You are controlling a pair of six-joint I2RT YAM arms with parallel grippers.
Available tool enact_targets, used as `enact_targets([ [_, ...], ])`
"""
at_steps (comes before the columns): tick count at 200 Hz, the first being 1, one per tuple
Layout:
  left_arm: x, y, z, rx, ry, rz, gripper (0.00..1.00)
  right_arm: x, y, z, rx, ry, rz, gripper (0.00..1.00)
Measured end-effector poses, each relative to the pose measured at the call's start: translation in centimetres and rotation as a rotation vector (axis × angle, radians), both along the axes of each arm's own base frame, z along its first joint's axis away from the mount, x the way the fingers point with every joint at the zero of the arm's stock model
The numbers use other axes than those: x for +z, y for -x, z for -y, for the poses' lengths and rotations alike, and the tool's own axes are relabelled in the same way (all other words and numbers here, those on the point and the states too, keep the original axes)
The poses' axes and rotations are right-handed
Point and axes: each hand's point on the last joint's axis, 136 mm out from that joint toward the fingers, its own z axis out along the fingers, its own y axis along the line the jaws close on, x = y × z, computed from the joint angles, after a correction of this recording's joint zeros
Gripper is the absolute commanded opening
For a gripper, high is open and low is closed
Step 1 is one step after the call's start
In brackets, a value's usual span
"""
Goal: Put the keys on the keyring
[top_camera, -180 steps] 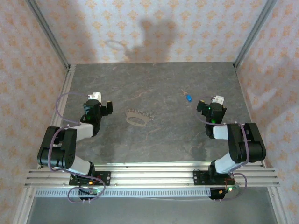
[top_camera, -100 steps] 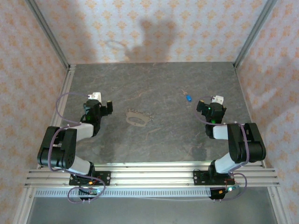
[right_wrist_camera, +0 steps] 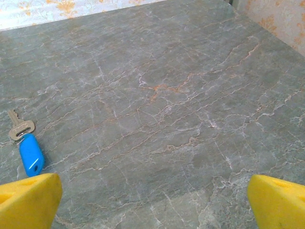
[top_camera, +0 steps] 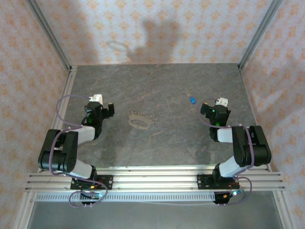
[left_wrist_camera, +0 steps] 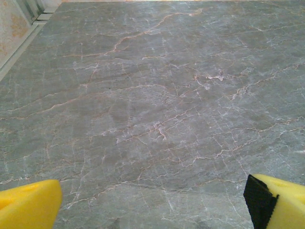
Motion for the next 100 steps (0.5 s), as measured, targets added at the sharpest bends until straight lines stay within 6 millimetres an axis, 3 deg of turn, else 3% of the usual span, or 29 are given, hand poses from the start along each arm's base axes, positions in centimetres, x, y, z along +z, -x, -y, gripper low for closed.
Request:
enact_targets([
  [63,-0.1,-0.3,0.4,-0.020,0.009,-0.050,0.98,0.0,0.0,0.1,0.011,-0.015,-0.003,0.99],
  [81,1.7,-1.6,0.6,-0.025,0.011,-0.065,0.98,0.5,0.4,0.3,0.001,-0.019,-0.028,0.99],
  [100,4.6,-2.3,0.7,-0.026,0.014,-0.039,0.98,3.7,0.2,0.4,-0.025,-0.050,0.000,0.99],
])
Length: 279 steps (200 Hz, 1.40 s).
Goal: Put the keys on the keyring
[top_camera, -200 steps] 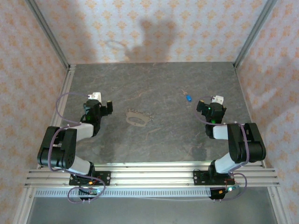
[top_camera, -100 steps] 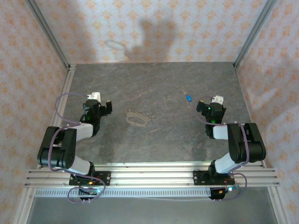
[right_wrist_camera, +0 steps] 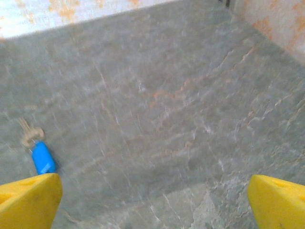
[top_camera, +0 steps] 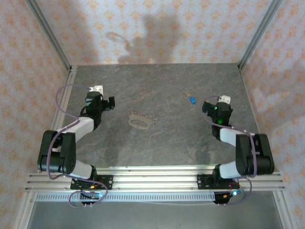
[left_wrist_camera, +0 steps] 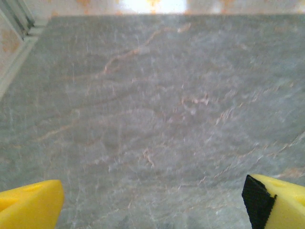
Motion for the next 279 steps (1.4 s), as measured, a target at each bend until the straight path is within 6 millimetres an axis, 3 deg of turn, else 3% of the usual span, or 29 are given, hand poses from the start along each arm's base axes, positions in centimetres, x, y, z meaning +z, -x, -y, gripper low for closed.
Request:
enact_targets([
  [26,3.1,0.7,-0.1,0.024,0.036,0.010,0.97,5.6,-0.6,1.0,-0.115,-0.125,0.088,0.99],
  [41,4.5,1.2,0.2,0.042,0.071,0.009,0.98,7.1,-0.7,0.9,-0.134,-0.189,0.097,1.00],
  [50,5.3,1.6,0.4,0.049,0.094,0.009,0.98,7.3,-0.7,0.5,-0.128,-0.222,0.079,0.92],
  [76,7.6,3.2,1.3,0.051,0.175,0.028,0.97,6.1,0.0,-2.4,-0.023,-0.306,-0.026,0.76],
  [115,10.0,5.5,3.8,-0.002,0.328,0.062,0.96,4.4,2.9,-10.8,0.253,-0.370,-0.199,0.62],
  [140,10.0,6.5,5.4,-0.032,0.413,0.039,0.95,3.7,5.4,-16.1,0.430,-0.357,-0.292,0.58],
  [175,8.2,7.5,8.0,-0.074,0.487,-0.059,0.95,1.8,8.5,-22.5,0.637,-0.291,-0.425,0.51],
  [234,5.4,8.1,10.8,-0.112,0.540,-0.203,0.95,-1.8,12.1,-28.2,0.871,-0.104,-0.560,0.46],
  [279,5.6,7.5,11.6,-0.114,0.576,-0.219,0.95,-2.9,11.4,-29.9,0.924,-0.037,-0.577,0.39],
])
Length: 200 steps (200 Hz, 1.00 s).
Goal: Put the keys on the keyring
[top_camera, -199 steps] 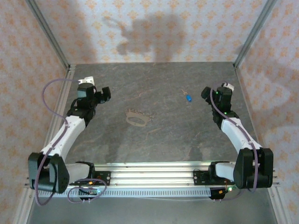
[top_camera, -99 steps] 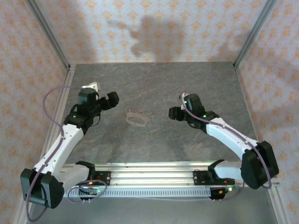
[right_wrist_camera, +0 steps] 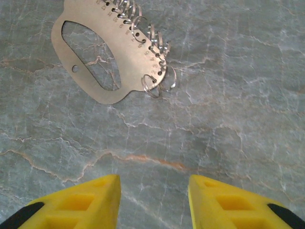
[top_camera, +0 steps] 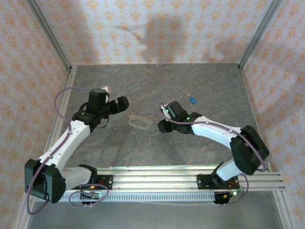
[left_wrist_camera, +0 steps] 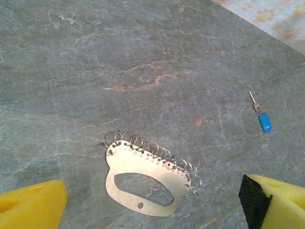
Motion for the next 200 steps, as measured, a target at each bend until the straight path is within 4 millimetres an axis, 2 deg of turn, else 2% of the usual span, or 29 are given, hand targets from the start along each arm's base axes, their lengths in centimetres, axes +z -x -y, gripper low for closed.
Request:
enact_targets([
  [35,0.0,0.0,0.1,0.006,0.010,-0.010,0.95,-1.4,-0.8,-1.5,0.041,0.034,0.000,0.35],
  [63,0.0,0.0,0.2,0.007,0.014,-0.013,0.95,-2.2,-1.1,-1.8,0.047,0.050,0.002,0.32],
  [92,0.0,0.1,0.2,0.008,0.021,-0.016,0.95,-2.6,-1.8,-2.3,0.048,0.057,0.006,0.29],
  [146,0.0,0.1,0.3,0.005,0.023,-0.016,0.95,-2.7,-2.3,-4.1,0.070,0.055,0.020,0.28],
  [200,0.2,0.1,0.5,-0.002,0.029,-0.014,0.95,-3.6,-2.5,-4.1,0.076,0.082,0.022,0.28],
])
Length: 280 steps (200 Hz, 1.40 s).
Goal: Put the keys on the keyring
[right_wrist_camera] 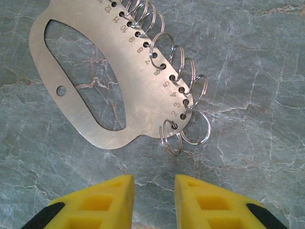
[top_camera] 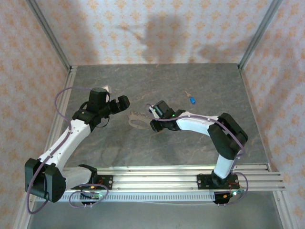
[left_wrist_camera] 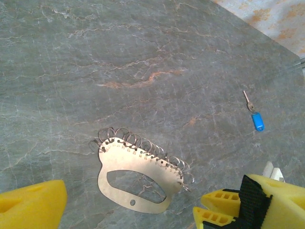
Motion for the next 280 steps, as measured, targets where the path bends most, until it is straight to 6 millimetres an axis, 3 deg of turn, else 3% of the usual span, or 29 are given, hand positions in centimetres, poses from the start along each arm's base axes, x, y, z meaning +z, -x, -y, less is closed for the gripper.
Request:
enact_targets([
  [48,0.0,0.0,0.1,-0.004,0.004,-0.001,0.95,0.4,-0.5,-0.4,0.005,-0.004,0.014,0.28],
  [109,0.0,0.0,0.1,-0.005,0.004,0.000,0.95,-1.5,-0.6,-0.4,0.006,0.030,-0.015,0.27],
  [144,0.0,0.0,0.1,-0.006,0.005,0.000,0.95,-1.7,-0.8,-0.4,0.009,0.038,-0.009,0.24],
  [173,0.0,0.0,0.1,-0.005,0.005,-0.001,0.95,-1.7,-1.0,-0.4,0.007,0.042,-0.002,0.18],
  [194,-0.3,-0.1,0.2,-0.006,0.004,-0.008,0.95,-1.7,-1.0,-0.4,0.009,0.047,0.002,0.06],
  [202,-0.4,-0.2,0.2,-0.006,0.003,-0.012,0.95,-1.6,-1.0,-0.4,0.011,0.049,0.004,0.00],
  [257,-0.6,-0.2,0.2,-0.007,0.003,-0.016,0.95,-0.8,-1.4,-0.5,0.021,0.054,0.025,0.00],
  [280,-0.4,-0.3,0.2,-0.004,0.001,-0.011,0.95,0.7,-1.4,-0.5,0.037,0.034,0.034,0.00],
])
